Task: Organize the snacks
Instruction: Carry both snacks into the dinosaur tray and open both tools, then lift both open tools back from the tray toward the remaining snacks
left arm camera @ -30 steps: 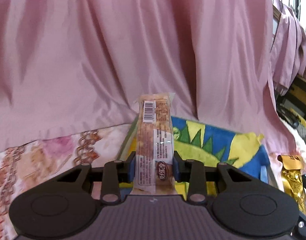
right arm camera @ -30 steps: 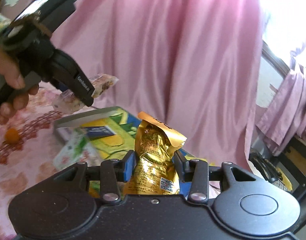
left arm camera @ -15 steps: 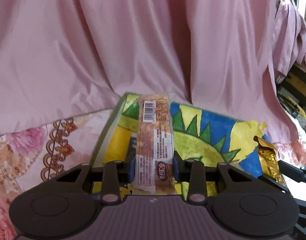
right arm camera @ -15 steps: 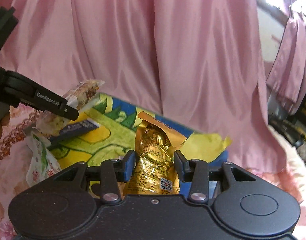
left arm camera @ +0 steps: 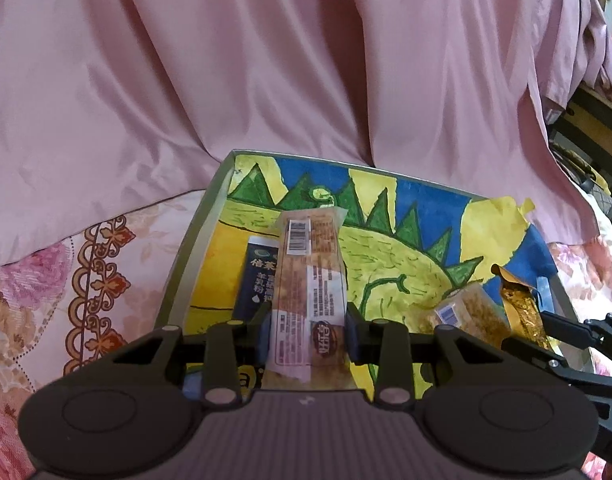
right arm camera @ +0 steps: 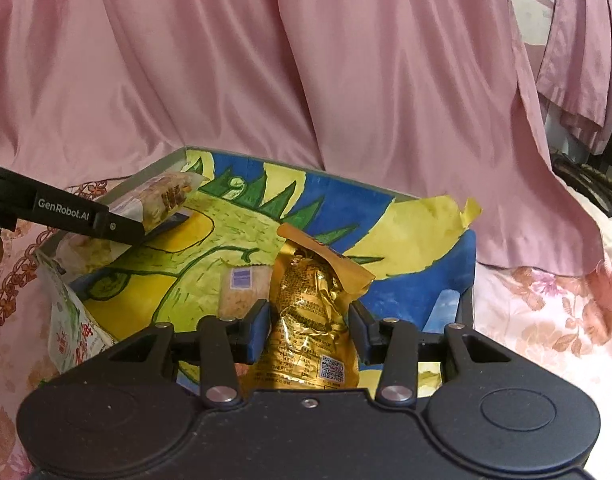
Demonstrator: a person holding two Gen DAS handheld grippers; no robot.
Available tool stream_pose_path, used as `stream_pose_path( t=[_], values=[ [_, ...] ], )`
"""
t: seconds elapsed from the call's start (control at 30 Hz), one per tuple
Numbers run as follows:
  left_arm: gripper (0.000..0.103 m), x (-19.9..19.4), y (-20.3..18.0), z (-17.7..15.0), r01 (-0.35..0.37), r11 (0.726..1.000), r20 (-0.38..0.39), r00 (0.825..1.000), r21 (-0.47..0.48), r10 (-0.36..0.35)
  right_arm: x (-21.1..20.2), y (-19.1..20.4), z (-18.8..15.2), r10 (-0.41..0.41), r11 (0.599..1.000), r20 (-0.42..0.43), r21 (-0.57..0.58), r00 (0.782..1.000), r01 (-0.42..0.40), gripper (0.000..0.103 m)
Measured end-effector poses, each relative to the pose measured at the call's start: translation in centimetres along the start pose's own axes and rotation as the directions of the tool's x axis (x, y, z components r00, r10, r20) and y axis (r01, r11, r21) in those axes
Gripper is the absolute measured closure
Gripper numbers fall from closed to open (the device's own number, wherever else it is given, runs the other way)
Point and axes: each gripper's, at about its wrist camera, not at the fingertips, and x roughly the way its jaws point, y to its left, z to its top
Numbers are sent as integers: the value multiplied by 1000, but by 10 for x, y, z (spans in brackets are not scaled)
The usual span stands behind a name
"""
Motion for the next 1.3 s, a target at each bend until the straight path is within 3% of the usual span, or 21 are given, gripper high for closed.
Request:
stream_pose_path(
  t=[0.47, 0.67, 0.87, 1.07, 1.3],
  values=[
    [59, 1, -8, -2, -24, 999, -10, 1000, 36, 24, 6, -2, -2, 11, 999, -38, 47, 999, -10, 52],
    [48, -11, -7, -3, 2, 1000, 2, 1000, -2, -2, -5, -5, 1, 1, 997, -17, 76, 1000, 1, 42],
    [28, -48, -15, -3, -11, 1000, 86, 996, -18, 12, -45, -5, 9, -4, 995, 82, 96, 997, -4, 22],
    [10, -103, -21, -13, -29, 998, 221, 974, -48, 39, -101, -6, 12, -31, 995, 244, 102, 969, 7, 4],
    [1, -161, -26, -39, -52, 996, 332, 941, -73, 73, -159, -4, 0, -61, 996, 378, 83, 924, 32, 1]
  ],
)
